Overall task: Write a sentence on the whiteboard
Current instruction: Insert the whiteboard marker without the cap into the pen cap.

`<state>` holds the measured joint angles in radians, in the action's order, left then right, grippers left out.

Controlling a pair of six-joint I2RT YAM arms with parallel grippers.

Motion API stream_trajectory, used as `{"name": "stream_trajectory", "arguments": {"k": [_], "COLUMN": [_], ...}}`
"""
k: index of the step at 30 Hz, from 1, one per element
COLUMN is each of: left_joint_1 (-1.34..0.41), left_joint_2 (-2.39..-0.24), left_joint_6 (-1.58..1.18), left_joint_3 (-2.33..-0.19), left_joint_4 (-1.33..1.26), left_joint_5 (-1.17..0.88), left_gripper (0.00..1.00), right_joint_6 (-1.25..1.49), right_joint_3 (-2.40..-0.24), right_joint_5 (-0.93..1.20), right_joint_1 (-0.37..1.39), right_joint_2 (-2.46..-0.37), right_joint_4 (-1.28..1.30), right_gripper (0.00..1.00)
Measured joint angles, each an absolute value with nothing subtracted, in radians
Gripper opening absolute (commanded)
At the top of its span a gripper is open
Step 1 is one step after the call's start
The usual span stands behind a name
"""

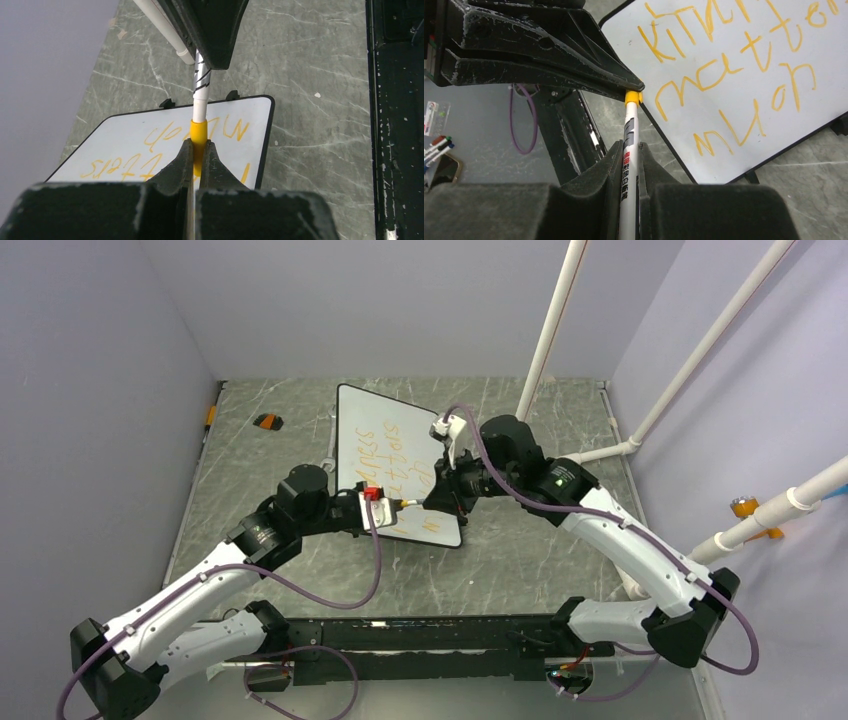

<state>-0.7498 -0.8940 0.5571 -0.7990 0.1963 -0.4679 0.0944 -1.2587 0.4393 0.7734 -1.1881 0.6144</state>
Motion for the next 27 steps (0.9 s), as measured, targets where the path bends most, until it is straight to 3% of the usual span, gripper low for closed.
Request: {"name": "stream_trajectory", "arguments": {"k": [11, 27], "left_joint_1": [-0.762, -0.761], "left_joint_2": [-0.908, -0.893], "left_joint_6": [0.564, 0.561], "left_joint_3": [-0.808, -0.806], "left_joint_4": [0.248, 0.329], "left_joint_5": [-0.477, -0.447], "left_gripper": [0.0, 0.0], "right_joint_6": [-0.028, -0.046], "right_joint_3": [-1.39, -1.388], "right_joint_5": [0.386, 0.323], "right_joint_1": [0.849, 0.912], "right_joint_2": [-1.316, -1.359], "right_joint_4": [0.755, 0.738], "right_gripper": [0.0, 0.0]}}
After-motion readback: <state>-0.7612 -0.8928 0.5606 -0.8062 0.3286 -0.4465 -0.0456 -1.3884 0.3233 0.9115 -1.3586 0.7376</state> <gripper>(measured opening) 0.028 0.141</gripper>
